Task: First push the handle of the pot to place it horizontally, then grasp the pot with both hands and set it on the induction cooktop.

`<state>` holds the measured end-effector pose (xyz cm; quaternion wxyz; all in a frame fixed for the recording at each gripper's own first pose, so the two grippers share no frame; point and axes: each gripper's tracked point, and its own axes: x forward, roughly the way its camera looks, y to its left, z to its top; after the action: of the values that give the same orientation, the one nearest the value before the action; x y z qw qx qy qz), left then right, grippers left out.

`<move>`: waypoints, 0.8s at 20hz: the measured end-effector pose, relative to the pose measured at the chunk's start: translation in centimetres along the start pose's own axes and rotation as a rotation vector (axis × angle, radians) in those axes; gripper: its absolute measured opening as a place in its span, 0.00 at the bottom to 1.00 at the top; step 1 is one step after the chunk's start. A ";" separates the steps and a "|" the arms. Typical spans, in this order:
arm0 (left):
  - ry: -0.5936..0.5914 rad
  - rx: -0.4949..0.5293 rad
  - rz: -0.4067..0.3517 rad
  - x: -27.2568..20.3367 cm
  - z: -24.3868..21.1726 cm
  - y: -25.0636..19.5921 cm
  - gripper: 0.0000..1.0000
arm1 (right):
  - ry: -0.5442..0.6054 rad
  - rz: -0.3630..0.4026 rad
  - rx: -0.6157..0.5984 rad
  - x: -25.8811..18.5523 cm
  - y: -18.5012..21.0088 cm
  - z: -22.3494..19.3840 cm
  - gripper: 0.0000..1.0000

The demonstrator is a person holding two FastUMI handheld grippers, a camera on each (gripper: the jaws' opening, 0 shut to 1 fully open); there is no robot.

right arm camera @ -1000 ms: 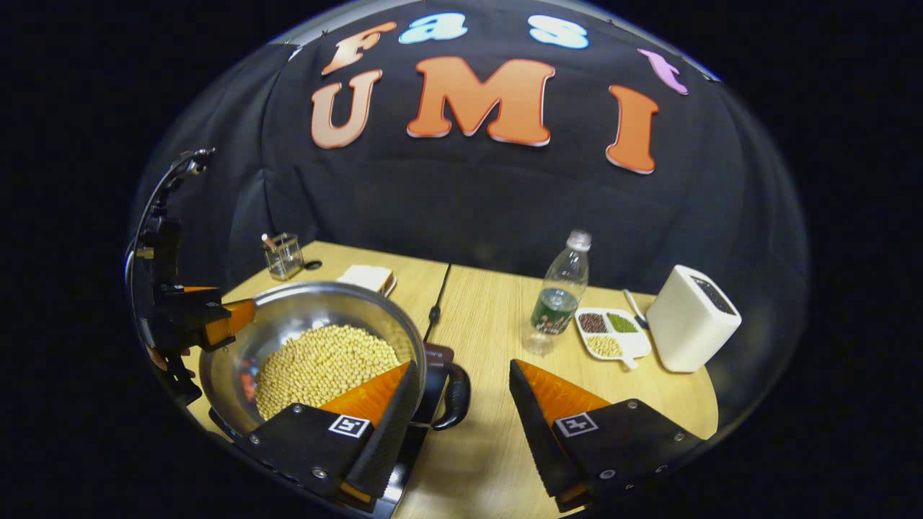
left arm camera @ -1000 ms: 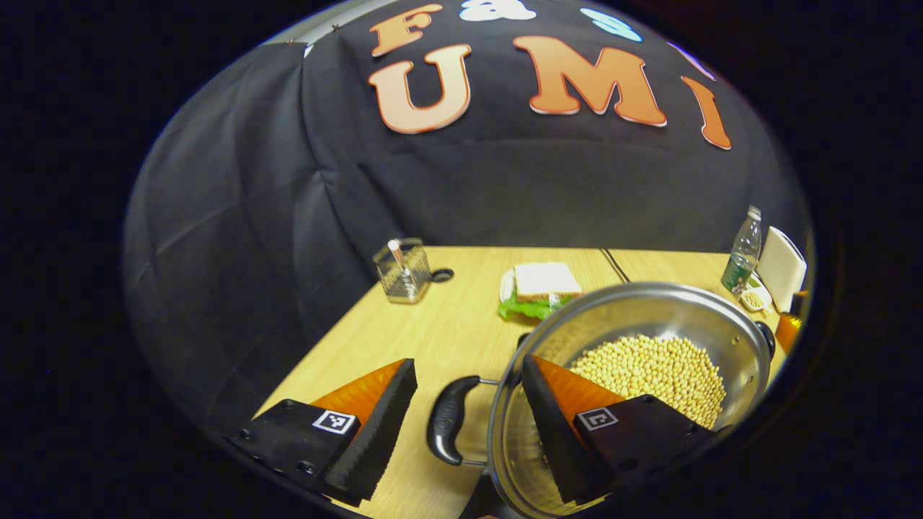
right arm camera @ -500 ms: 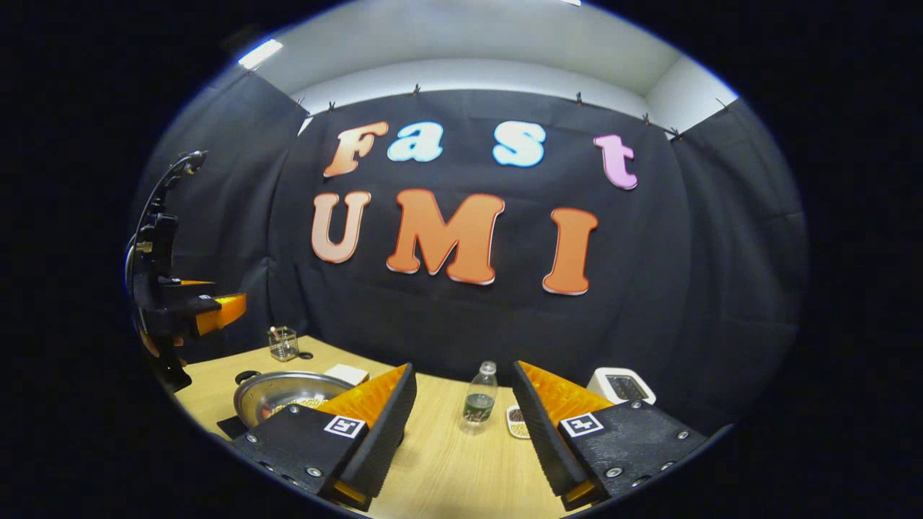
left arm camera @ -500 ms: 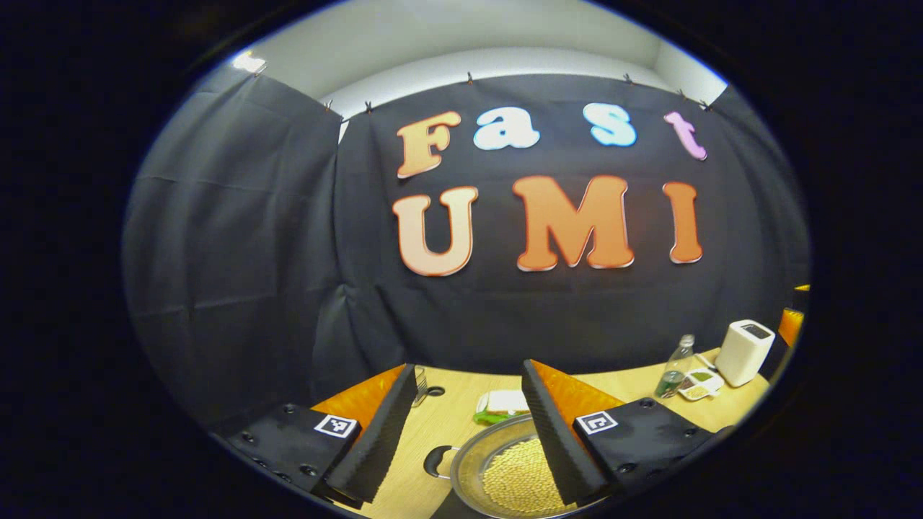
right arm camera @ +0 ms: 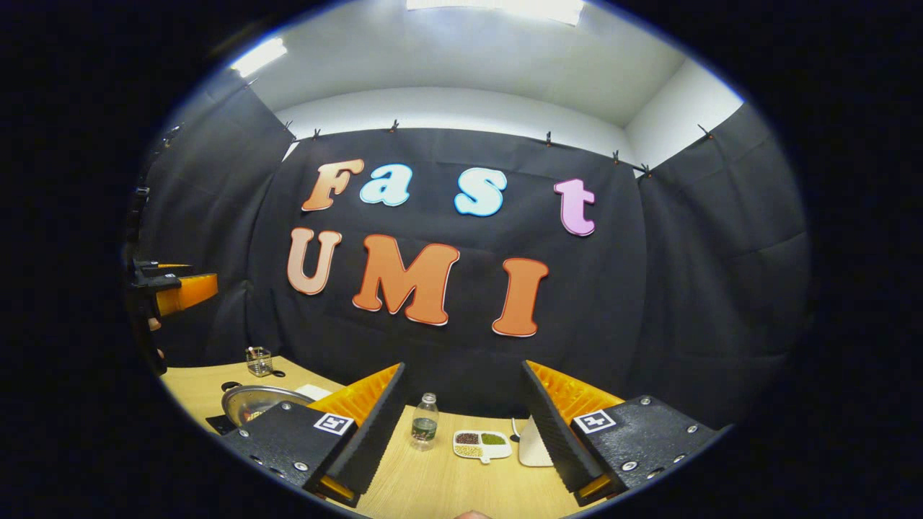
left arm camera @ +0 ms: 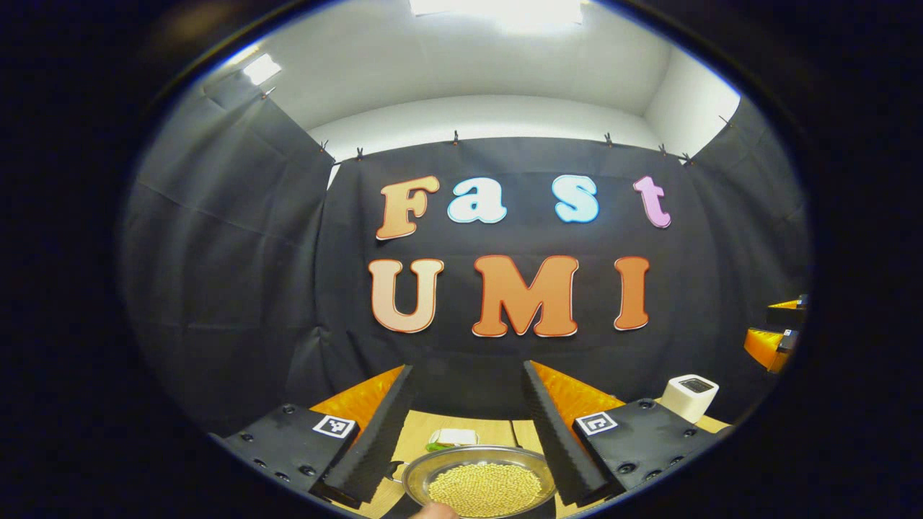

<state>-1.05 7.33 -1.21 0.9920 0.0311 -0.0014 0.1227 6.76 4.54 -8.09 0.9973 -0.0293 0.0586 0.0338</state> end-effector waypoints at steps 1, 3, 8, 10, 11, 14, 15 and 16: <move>-0.022 -0.008 -0.021 -0.6 1.3 -0.7 0.99 | -0.016 -0.002 0.011 -0.3 -0.8 1.1 0.97; -0.059 -0.016 -0.035 -1.4 3.4 -1.3 0.99 | -0.047 -0.013 0.033 -0.9 -2.1 2.9 0.95; -0.120 -0.043 -0.052 -2.8 7.7 -2.5 0.99 | -0.117 -0.034 0.076 -2.5 -4.6 7.3 0.95; -0.144 -0.049 -0.069 -3.8 8.5 -2.8 0.99 | -0.147 -0.032 0.075 -3.1 -4.8 8.8 0.95; -0.153 -0.053 -0.068 -4.0 8.9 -2.9 0.99 | -0.166 -0.033 0.079 -3.4 -5.0 9.6 0.97; -0.164 -0.055 -0.082 -4.4 9.4 -3.3 0.99 | -0.186 -0.027 0.094 -4.0 -5.3 10.1 0.95; -0.162 -0.055 -0.092 -4.5 9.3 -3.6 0.99 | -0.186 -0.034 0.101 -4.0 -5.4 10.2 0.95; -0.161 -0.052 -0.091 -4.5 9.2 -3.5 0.99 | -0.184 -0.042 0.105 -3.9 -5.7 10.2 0.95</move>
<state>-4.55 2.29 7.66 0.9937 0.0151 -0.0826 0.0744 4.45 -0.79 2.77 0.9991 0.0252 -0.0323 0.0121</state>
